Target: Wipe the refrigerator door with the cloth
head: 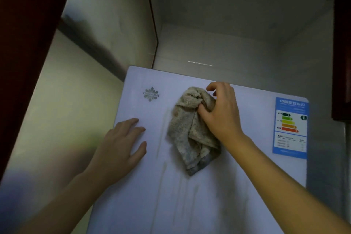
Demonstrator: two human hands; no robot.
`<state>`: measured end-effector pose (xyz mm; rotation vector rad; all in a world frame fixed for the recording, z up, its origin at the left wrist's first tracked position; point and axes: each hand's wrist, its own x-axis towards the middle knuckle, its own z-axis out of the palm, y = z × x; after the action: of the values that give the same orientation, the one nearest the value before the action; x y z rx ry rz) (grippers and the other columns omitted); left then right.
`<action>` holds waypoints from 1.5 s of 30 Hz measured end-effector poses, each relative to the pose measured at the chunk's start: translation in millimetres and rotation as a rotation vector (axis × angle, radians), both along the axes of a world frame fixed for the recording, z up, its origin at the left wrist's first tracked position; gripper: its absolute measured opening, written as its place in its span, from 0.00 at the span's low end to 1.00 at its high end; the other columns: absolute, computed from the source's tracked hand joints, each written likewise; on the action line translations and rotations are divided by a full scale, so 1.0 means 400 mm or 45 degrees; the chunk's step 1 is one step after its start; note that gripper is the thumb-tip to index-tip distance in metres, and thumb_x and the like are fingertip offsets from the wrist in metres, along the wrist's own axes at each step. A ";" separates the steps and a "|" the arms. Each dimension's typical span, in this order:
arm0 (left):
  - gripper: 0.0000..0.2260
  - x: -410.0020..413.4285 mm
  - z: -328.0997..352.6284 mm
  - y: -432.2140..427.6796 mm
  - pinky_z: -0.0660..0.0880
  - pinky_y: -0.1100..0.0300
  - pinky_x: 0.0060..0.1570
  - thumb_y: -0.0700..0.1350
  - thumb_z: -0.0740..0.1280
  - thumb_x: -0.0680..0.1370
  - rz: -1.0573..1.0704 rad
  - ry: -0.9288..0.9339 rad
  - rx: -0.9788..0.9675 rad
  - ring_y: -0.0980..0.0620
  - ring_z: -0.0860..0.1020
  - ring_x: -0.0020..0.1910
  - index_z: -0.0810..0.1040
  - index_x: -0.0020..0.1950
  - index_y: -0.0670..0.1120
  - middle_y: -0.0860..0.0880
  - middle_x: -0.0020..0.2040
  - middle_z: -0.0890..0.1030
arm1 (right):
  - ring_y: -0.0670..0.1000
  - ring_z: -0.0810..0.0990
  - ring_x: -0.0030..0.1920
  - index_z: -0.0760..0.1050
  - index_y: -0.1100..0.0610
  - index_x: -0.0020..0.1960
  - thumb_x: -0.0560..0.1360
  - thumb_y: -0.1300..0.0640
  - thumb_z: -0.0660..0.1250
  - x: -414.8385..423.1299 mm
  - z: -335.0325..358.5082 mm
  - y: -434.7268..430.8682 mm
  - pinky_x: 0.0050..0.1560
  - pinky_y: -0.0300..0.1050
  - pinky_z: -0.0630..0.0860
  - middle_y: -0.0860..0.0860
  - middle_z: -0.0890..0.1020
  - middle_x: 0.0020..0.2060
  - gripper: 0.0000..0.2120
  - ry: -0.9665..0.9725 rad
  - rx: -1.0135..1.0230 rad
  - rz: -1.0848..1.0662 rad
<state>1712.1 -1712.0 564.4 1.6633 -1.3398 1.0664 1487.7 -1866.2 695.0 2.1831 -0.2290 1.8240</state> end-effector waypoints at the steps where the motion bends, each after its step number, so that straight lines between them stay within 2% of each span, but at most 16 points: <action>1: 0.21 0.000 -0.001 -0.001 0.76 0.48 0.61 0.58 0.58 0.78 0.002 -0.008 -0.004 0.43 0.76 0.65 0.78 0.64 0.47 0.45 0.69 0.75 | 0.49 0.71 0.55 0.71 0.54 0.58 0.73 0.60 0.71 0.008 -0.007 0.000 0.52 0.48 0.74 0.46 0.71 0.54 0.15 -0.026 -0.077 0.013; 4: 0.21 -0.001 -0.006 -0.001 0.77 0.48 0.60 0.57 0.58 0.78 0.020 -0.031 0.002 0.44 0.76 0.65 0.78 0.63 0.47 0.45 0.69 0.75 | 0.54 0.75 0.54 0.77 0.57 0.53 0.74 0.66 0.69 0.030 -0.028 -0.019 0.51 0.52 0.76 0.52 0.76 0.54 0.10 -0.075 -0.248 0.035; 6: 0.21 0.000 -0.007 0.000 0.78 0.48 0.60 0.57 0.58 0.78 0.018 -0.036 0.003 0.44 0.76 0.65 0.78 0.63 0.47 0.45 0.69 0.75 | 0.54 0.77 0.55 0.82 0.57 0.52 0.75 0.65 0.70 0.039 -0.038 -0.033 0.52 0.52 0.77 0.52 0.80 0.55 0.08 -0.119 -0.280 0.037; 9: 0.21 0.003 -0.011 0.000 0.77 0.48 0.60 0.57 0.58 0.78 0.032 -0.057 0.014 0.44 0.76 0.66 0.78 0.64 0.47 0.45 0.70 0.75 | 0.53 0.78 0.59 0.83 0.55 0.58 0.77 0.61 0.71 0.047 -0.054 -0.042 0.57 0.52 0.78 0.51 0.83 0.59 0.10 -0.173 -0.269 -0.023; 12: 0.21 0.008 -0.015 -0.001 0.76 0.49 0.60 0.57 0.58 0.78 0.056 -0.086 0.014 0.45 0.75 0.66 0.77 0.65 0.48 0.45 0.70 0.74 | 0.54 0.77 0.63 0.82 0.55 0.62 0.77 0.51 0.72 0.056 -0.075 -0.044 0.59 0.56 0.76 0.51 0.82 0.63 0.15 -0.147 -0.243 -0.108; 14: 0.21 0.010 -0.020 -0.001 0.75 0.51 0.60 0.56 0.58 0.79 0.065 -0.101 0.007 0.46 0.74 0.67 0.76 0.66 0.47 0.45 0.71 0.74 | 0.57 0.73 0.66 0.81 0.55 0.64 0.73 0.39 0.73 0.060 -0.093 -0.044 0.64 0.55 0.71 0.52 0.79 0.67 0.26 -0.077 -0.238 -0.179; 16: 0.21 0.016 -0.032 -0.003 0.74 0.51 0.60 0.55 0.59 0.79 0.082 -0.128 -0.005 0.46 0.74 0.67 0.76 0.67 0.46 0.45 0.71 0.74 | 0.59 0.71 0.69 0.80 0.55 0.65 0.70 0.34 0.73 0.059 -0.101 -0.046 0.65 0.55 0.67 0.55 0.75 0.71 0.33 -0.046 -0.306 -0.268; 20: 0.20 0.035 -0.063 -0.009 0.69 0.54 0.63 0.54 0.60 0.79 0.098 -0.166 -0.010 0.44 0.75 0.68 0.76 0.67 0.45 0.44 0.71 0.74 | 0.59 0.72 0.66 0.82 0.56 0.62 0.72 0.41 0.74 0.046 -0.082 -0.052 0.62 0.55 0.66 0.56 0.77 0.68 0.25 -0.074 -0.514 -0.366; 25: 0.20 0.042 -0.069 -0.017 0.67 0.55 0.64 0.53 0.61 0.78 0.101 -0.198 -0.036 0.43 0.74 0.68 0.77 0.66 0.45 0.43 0.71 0.74 | 0.58 0.80 0.57 0.80 0.58 0.64 0.78 0.56 0.72 0.047 -0.069 -0.068 0.56 0.51 0.73 0.55 0.83 0.61 0.17 -0.038 -0.654 -0.244; 29: 0.21 0.047 -0.068 -0.020 0.66 0.55 0.64 0.53 0.61 0.78 0.102 -0.209 -0.042 0.44 0.74 0.68 0.76 0.67 0.45 0.44 0.71 0.74 | 0.58 0.81 0.59 0.81 0.56 0.64 0.81 0.61 0.67 0.052 -0.082 -0.068 0.57 0.53 0.76 0.54 0.84 0.61 0.12 -0.060 -0.758 -0.232; 31: 0.20 0.048 -0.070 -0.021 0.66 0.55 0.64 0.53 0.61 0.78 0.111 -0.216 -0.046 0.44 0.74 0.68 0.76 0.66 0.45 0.44 0.71 0.74 | 0.58 0.81 0.59 0.82 0.54 0.63 0.81 0.59 0.66 0.054 -0.085 -0.067 0.57 0.53 0.76 0.53 0.84 0.62 0.12 -0.066 -0.742 -0.245; 33: 0.20 0.049 -0.071 -0.023 0.67 0.55 0.64 0.53 0.61 0.78 0.122 -0.233 -0.050 0.43 0.74 0.68 0.77 0.66 0.44 0.43 0.71 0.74 | 0.57 0.79 0.62 0.81 0.54 0.66 0.82 0.54 0.65 0.057 -0.085 -0.058 0.58 0.53 0.75 0.53 0.82 0.65 0.14 -0.021 -0.634 -0.243; 36: 0.21 0.053 -0.074 -0.026 0.67 0.53 0.65 0.53 0.60 0.78 0.131 -0.264 -0.063 0.42 0.73 0.70 0.77 0.66 0.44 0.43 0.72 0.74 | 0.57 0.72 0.70 0.73 0.53 0.74 0.79 0.37 0.63 0.063 -0.106 -0.042 0.68 0.53 0.69 0.53 0.74 0.73 0.30 0.127 -0.407 -0.253; 38: 0.21 0.058 -0.082 -0.028 0.66 0.51 0.68 0.52 0.60 0.79 0.155 -0.301 -0.073 0.41 0.72 0.72 0.78 0.67 0.43 0.42 0.74 0.73 | 0.57 0.66 0.74 0.67 0.53 0.77 0.74 0.30 0.63 0.071 -0.127 -0.041 0.73 0.54 0.64 0.54 0.69 0.76 0.40 0.186 -0.338 -0.297; 40: 0.22 0.063 -0.093 -0.031 0.66 0.50 0.69 0.52 0.60 0.79 0.160 -0.323 -0.077 0.41 0.71 0.74 0.78 0.67 0.42 0.41 0.75 0.72 | 0.58 0.66 0.75 0.66 0.53 0.78 0.73 0.32 0.66 0.077 -0.140 -0.050 0.74 0.55 0.64 0.54 0.68 0.76 0.41 0.158 -0.346 -0.310; 45: 0.23 0.070 -0.109 -0.035 0.65 0.53 0.69 0.53 0.60 0.80 0.161 -0.317 -0.083 0.42 0.70 0.74 0.76 0.70 0.43 0.42 0.77 0.70 | 0.58 0.70 0.71 0.71 0.54 0.74 0.73 0.38 0.70 0.090 -0.128 -0.062 0.70 0.54 0.67 0.54 0.73 0.72 0.34 0.051 -0.364 -0.256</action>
<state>1740.0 -1726.0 520.8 1.6250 -1.3518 1.4150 1523.9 -1890.9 643.8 1.9235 -0.1607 1.5944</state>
